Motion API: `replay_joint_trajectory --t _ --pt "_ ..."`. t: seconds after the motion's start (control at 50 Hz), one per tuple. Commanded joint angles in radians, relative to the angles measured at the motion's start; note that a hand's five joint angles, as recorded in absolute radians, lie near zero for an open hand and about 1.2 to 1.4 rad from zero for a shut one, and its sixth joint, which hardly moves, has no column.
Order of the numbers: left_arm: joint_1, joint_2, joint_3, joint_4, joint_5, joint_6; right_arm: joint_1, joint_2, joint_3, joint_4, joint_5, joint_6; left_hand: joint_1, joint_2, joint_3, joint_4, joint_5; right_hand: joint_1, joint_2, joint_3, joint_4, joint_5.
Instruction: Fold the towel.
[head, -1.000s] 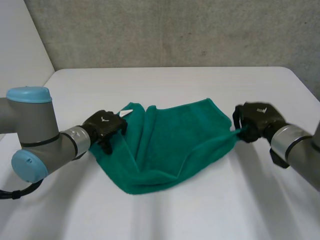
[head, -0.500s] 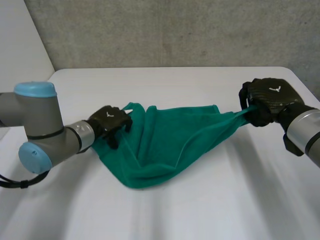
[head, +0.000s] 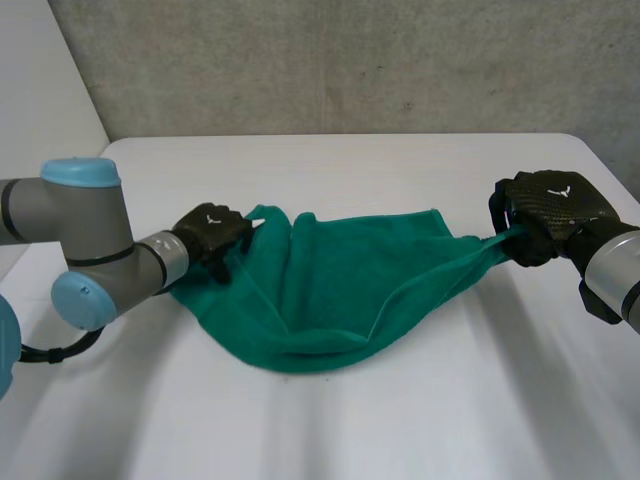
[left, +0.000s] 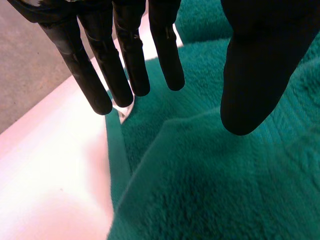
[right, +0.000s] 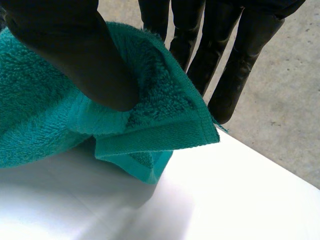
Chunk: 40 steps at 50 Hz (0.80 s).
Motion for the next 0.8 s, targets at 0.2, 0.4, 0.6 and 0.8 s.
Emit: replay_joint_trajectory --t 0.2,0.4,0.6,0.8 --pt "-0.001 -0.043 0.01 -0.003 -0.004 0.03 0.001 0.033 0.006 -0.002 0.0 -0.031 0.108 0.108 0.11 0.111 0.118 0.433 0.22 0.217 0.207 0.235" --pt "-0.006 -0.042 0.005 -0.001 -0.007 0.031 0.0 0.034 0.006 -0.003 0.002 -0.032 0.474 0.475 0.477 0.478 0.485 0.433 0.22 0.217 0.207 0.235" --pt "-0.013 -0.019 -0.004 0.005 -0.021 0.03 -0.005 0.034 0.006 -0.003 0.002 -0.032 0.709 0.71 0.712 0.713 0.72 0.433 0.22 0.217 0.207 0.235" --pt "-0.029 0.01 -0.047 0.02 -0.021 0.031 -0.006 0.034 0.007 -0.003 0.002 -0.032 0.022 0.023 0.025 0.026 0.033 0.433 0.22 0.217 0.207 0.235"
